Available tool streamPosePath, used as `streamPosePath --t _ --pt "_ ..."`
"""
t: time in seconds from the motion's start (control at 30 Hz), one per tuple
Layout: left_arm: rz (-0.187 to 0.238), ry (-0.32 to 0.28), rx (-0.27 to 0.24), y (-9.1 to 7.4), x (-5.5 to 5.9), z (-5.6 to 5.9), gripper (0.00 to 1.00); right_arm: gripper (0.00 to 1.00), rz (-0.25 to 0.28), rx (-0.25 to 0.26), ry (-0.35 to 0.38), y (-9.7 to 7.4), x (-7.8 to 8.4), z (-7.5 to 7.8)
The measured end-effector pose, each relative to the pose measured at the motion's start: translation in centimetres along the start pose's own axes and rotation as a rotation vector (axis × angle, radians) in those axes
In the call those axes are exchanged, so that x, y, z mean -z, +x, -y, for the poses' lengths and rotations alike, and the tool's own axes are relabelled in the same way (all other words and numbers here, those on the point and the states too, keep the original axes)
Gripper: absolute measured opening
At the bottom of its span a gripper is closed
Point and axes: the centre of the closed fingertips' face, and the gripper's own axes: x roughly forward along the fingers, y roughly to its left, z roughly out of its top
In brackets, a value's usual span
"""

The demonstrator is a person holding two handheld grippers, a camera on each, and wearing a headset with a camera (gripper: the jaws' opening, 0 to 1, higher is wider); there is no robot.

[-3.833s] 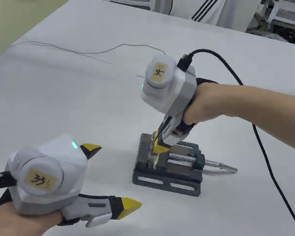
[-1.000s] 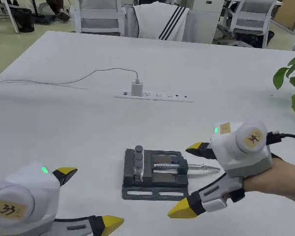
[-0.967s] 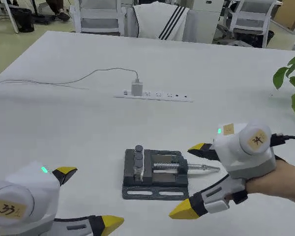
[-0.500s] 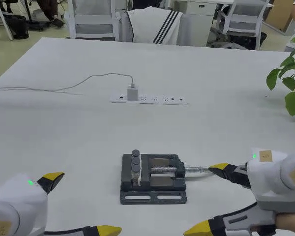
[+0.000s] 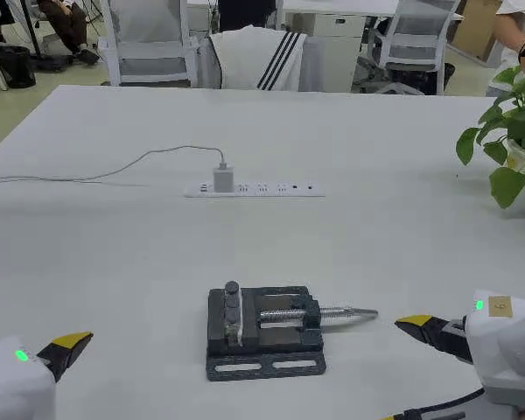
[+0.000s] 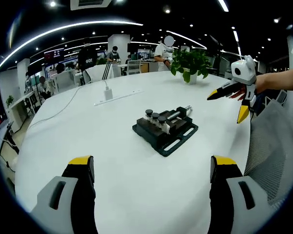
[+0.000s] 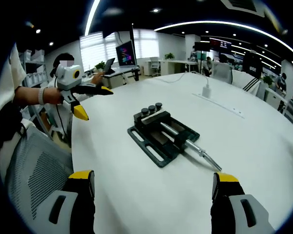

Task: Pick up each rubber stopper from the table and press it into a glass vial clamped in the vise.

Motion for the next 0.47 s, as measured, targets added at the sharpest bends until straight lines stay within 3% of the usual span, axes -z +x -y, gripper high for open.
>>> streamPosePath --t 0.47 --pt "-0.015 0.008 0.012 0.23 0.34 0.11 0.99 0.99 0.038 0.043 0.048 -0.14 0.60 0.42"
